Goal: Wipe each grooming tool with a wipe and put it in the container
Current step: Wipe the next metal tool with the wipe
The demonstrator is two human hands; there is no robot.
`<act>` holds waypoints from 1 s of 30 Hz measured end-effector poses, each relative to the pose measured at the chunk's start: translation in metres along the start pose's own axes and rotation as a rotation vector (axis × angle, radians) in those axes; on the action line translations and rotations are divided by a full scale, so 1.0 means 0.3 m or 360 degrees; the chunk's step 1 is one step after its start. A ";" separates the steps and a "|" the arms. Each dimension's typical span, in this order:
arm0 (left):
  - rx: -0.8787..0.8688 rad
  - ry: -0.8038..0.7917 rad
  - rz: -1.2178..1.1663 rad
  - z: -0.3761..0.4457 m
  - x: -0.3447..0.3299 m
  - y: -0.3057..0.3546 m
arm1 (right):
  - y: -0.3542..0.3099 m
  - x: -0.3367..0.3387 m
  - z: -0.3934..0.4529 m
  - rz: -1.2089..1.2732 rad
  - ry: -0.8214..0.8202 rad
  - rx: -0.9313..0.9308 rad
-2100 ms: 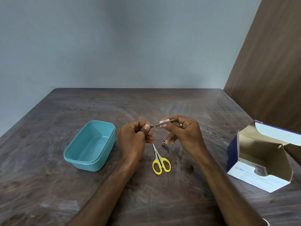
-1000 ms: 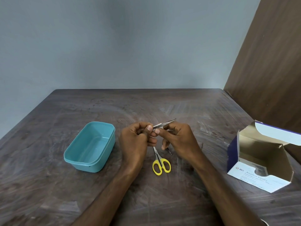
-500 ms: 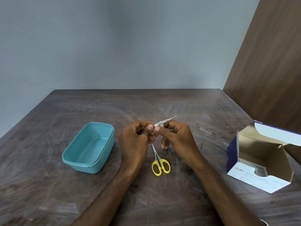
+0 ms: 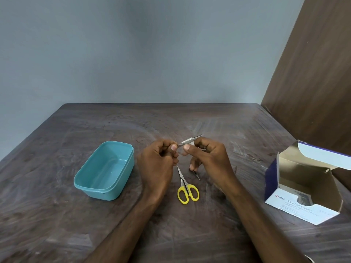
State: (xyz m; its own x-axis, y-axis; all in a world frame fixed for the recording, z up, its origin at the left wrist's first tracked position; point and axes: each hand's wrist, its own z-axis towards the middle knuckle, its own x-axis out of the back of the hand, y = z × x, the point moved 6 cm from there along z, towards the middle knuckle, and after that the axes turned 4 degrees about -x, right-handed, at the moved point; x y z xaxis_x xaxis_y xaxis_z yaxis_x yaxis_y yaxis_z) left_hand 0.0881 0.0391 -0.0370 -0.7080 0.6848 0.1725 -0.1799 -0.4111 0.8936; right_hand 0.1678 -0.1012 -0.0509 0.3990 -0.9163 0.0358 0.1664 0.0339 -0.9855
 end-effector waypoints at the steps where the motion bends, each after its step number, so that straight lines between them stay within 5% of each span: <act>1: -0.0008 0.0005 0.0014 -0.001 0.001 0.002 | -0.001 0.001 0.000 0.0011 0.0003 0.0002; 30: -0.0078 -0.0109 0.0062 -0.001 -0.012 -0.003 | -0.039 0.074 -0.002 0.0137 0.0334 0.0095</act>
State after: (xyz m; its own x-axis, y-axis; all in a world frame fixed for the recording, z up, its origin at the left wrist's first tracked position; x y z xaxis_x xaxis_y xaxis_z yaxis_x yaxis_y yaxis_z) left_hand 0.0907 0.0368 -0.0385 -0.6669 0.7068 0.2361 -0.1875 -0.4658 0.8648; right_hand 0.1741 -0.1221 -0.0386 0.2190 -0.9716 -0.0893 0.1957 0.1334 -0.9716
